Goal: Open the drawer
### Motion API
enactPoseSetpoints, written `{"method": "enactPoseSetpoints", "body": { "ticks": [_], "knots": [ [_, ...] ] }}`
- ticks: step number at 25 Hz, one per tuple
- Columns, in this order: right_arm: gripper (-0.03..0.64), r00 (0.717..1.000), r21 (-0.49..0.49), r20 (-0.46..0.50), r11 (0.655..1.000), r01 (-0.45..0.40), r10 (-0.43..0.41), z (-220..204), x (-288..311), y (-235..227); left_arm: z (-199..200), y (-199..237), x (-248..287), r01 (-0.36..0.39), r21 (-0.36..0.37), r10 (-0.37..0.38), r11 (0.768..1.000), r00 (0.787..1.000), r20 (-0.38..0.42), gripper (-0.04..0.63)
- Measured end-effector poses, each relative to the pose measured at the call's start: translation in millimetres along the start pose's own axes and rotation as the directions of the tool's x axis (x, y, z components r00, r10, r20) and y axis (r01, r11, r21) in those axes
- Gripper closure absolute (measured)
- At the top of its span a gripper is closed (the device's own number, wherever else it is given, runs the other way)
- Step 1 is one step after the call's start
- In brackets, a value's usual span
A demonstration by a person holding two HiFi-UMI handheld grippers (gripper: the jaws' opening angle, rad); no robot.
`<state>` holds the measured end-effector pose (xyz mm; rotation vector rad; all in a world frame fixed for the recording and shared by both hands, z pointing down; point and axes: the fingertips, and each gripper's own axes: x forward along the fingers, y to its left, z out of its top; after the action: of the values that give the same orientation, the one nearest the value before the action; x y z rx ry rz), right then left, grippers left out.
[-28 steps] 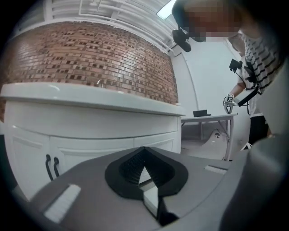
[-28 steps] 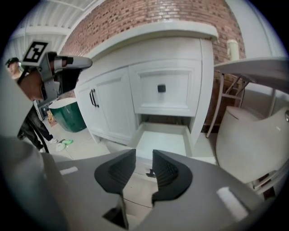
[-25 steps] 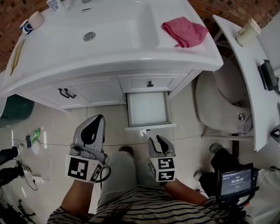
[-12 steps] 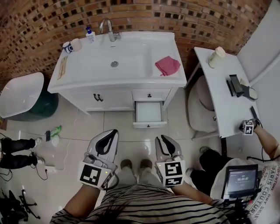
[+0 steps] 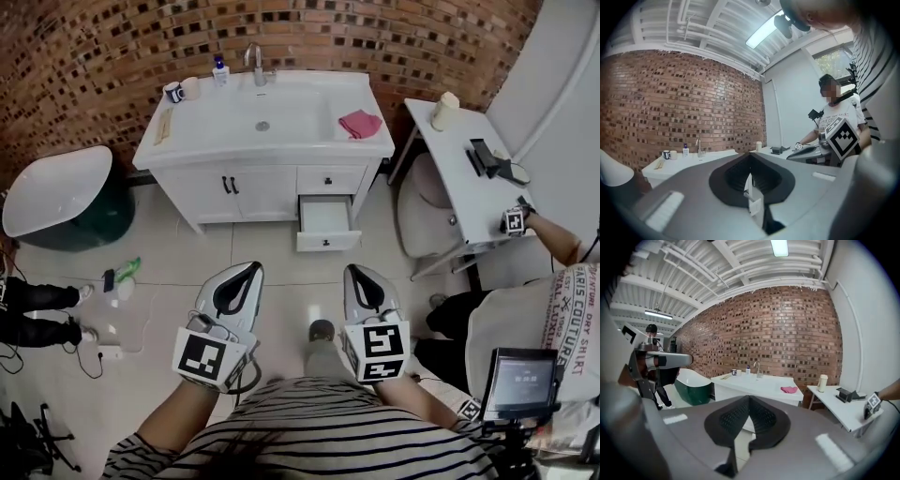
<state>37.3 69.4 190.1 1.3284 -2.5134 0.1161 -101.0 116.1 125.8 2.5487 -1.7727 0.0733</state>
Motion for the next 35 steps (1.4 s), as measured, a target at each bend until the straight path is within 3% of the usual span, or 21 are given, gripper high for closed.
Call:
{"method": "enactPoseSetpoints", "body": {
  "ticks": [6,11,18,35],
  "knots": [
    [0.615,1.000,0.004,-0.010,1.000,0.014,-0.014,-2.0,-80.9,72.0,-5.9,-25.3,-94.2,0.043,0.004,-0.043,0.999,0.999,-0.020,0.580],
    [0.615,1.000,-0.015,-0.001,1.000,-0.017,0.017,5.6,-117.4,99.7,-17.0,-43.3,-129.1,-0.002,-0.001,0.002,1.000,0.998,-0.067,0.580],
    [0.616,0.998,-0.056,0.006,0.996,-0.068,0.068,7.7,-138.8,105.6,-31.2,-64.3,-140.8,-0.073,-0.055,0.068,0.996,0.993,-0.096,0.580],
    [0.615,0.989,-0.130,0.030,0.981,-0.141,0.146,21.1,-131.5,119.8,-33.3,-77.9,-126.7,-0.075,-0.072,0.067,0.995,0.992,-0.111,0.580]
  ]
}}
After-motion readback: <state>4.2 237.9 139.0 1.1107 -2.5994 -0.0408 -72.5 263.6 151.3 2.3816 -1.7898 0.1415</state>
